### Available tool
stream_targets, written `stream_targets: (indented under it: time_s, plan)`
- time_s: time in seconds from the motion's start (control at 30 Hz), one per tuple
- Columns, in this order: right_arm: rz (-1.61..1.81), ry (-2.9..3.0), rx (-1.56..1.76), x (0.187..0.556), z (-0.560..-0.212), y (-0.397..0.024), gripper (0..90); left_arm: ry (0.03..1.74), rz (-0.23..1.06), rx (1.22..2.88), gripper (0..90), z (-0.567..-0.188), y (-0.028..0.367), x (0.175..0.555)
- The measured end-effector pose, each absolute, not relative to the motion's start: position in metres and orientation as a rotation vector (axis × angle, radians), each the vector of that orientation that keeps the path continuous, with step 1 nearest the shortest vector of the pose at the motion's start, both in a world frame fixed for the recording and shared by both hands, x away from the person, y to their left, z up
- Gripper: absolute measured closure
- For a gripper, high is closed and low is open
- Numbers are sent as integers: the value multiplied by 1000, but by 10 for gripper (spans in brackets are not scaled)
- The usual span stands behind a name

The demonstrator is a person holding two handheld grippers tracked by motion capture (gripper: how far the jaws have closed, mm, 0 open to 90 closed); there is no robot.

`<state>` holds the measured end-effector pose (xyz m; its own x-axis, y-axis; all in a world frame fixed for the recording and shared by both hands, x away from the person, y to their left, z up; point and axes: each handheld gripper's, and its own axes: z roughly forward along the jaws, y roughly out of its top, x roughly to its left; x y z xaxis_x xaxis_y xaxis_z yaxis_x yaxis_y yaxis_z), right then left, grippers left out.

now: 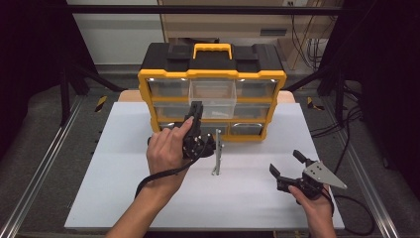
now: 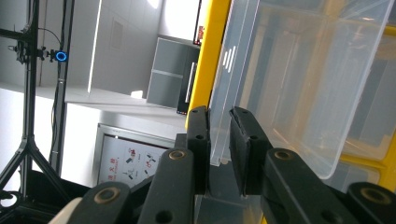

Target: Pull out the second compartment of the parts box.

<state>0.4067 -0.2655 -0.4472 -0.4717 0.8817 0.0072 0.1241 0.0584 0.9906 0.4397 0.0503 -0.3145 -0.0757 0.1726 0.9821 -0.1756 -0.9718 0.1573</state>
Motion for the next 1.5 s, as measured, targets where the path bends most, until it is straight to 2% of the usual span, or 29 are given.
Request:
stream_targets:
  time_s: [1.17,1.23,1.37,1.4,1.5]
  plan:
    - [1470,1688,1014,407,-448,-265,49,36,2100,1954,749,-314,51,434]
    - [1473,1687,1016,407,-447,-265,48,56,2098,1958,612,-313,51,434]
    - [1471,1686,1014,407,-448,-265,49,104,2053,1938,419,-313,53,432]
    - [1471,1686,1014,407,-448,-265,49,129,2029,1928,419,-313,55,431]
    - [1469,1690,1016,407,-448,-265,48,218,1919,1910,324,-313,60,427]
